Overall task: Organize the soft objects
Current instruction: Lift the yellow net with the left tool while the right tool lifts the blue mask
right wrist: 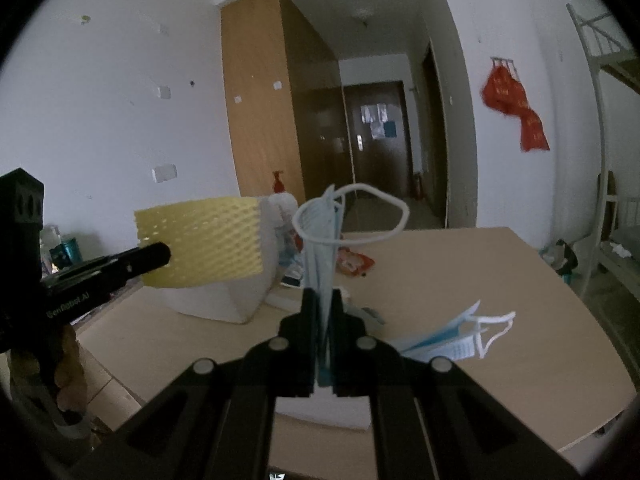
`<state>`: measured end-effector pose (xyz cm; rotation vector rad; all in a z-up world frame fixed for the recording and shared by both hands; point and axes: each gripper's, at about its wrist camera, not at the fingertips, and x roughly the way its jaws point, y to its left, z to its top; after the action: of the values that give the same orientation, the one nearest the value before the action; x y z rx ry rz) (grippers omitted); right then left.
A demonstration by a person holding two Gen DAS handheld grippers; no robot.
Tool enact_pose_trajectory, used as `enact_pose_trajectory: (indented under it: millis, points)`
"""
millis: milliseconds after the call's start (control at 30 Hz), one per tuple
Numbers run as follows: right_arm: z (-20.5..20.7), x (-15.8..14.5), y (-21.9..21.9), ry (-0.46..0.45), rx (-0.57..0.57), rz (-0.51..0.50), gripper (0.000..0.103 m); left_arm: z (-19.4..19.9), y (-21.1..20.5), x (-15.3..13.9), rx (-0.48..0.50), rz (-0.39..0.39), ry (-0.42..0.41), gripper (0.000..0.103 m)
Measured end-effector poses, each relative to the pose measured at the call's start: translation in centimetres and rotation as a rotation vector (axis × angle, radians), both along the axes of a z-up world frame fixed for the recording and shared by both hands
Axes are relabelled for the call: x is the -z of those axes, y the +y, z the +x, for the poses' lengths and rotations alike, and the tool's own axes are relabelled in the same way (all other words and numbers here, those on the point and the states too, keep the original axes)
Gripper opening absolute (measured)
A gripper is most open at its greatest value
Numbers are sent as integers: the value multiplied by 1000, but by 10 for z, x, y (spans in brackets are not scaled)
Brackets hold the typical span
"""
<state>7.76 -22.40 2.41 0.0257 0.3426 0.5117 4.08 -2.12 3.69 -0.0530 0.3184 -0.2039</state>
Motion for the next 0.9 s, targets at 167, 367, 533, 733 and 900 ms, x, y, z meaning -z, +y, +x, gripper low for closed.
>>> enact_pose_trajectory:
  millis: [167, 367, 533, 733, 900]
  points:
    - [-24, -6, -1, -48, -19, 8, 7, -30, -3, -10, -14, 16, -37, 10]
    - [-44, -12, -5, -97, -20, 9, 7, -55, -1, -15, -34, 21, -62, 10]
    - [-53, -13, 0, -112, -41, 11, 7, -72, 4, -18, -64, 24, -83, 10]
    - [-47, -16, 14, -116, -86, 7, 7, -81, 15, -22, -105, 31, -94, 10]
    - [-40, -17, 32, -112, -155, 6, 7, -88, 33, -24, -174, 29, -92, 10]
